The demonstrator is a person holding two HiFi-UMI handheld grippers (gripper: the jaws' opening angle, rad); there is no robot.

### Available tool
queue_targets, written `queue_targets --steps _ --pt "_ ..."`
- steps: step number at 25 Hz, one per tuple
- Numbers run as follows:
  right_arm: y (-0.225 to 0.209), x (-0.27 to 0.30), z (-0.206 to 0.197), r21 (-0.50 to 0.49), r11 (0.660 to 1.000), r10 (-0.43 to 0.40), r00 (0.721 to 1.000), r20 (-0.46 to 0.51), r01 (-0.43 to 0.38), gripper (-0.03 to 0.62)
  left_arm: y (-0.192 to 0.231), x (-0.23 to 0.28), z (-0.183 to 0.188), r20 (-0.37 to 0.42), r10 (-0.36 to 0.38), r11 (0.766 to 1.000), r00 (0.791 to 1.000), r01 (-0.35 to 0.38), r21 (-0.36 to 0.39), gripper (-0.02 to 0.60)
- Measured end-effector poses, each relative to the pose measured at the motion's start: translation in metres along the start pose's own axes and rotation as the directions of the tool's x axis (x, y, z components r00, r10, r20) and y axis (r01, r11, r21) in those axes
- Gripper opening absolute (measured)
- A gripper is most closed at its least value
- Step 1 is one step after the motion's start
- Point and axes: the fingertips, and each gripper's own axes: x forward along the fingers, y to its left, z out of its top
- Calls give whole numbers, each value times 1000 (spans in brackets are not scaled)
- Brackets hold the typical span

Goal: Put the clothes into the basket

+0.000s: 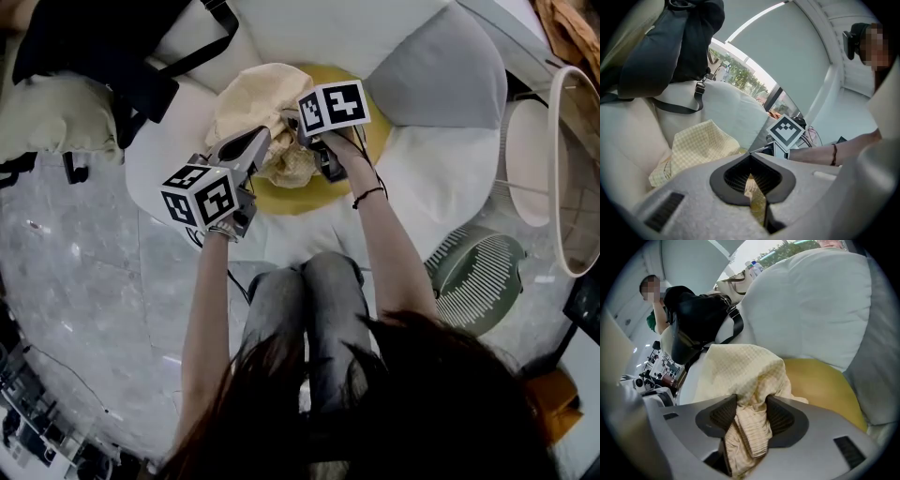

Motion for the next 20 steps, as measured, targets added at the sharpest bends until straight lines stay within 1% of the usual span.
queue_targets --steps 5,7,9,14,20 --pt "-2 9 -2 -67 997 -35 999 -41 32 107 4 6 -1 3 -3 1000 1000 3 1 11" --pt "-2 9 -2 -74 996 -44 998 -40 41 86 4 8 -2 2 -5 1000 1000 5 1 11" --pt "-2 6 -1 -58 998 -40 999 -26 38 67 2 8 -3 0 -7 1000 1000 7 -1 11" --pt "6 -16 3 15 1000 -17 999 34 16 49 -14 0 -3 -21 -8 1000 1000 8 -4 11" --pt "34 -56 17 20 1000 10 996 92 -12 48 -37 -20 21 -9 3 1000 1000 -3 -5 11"
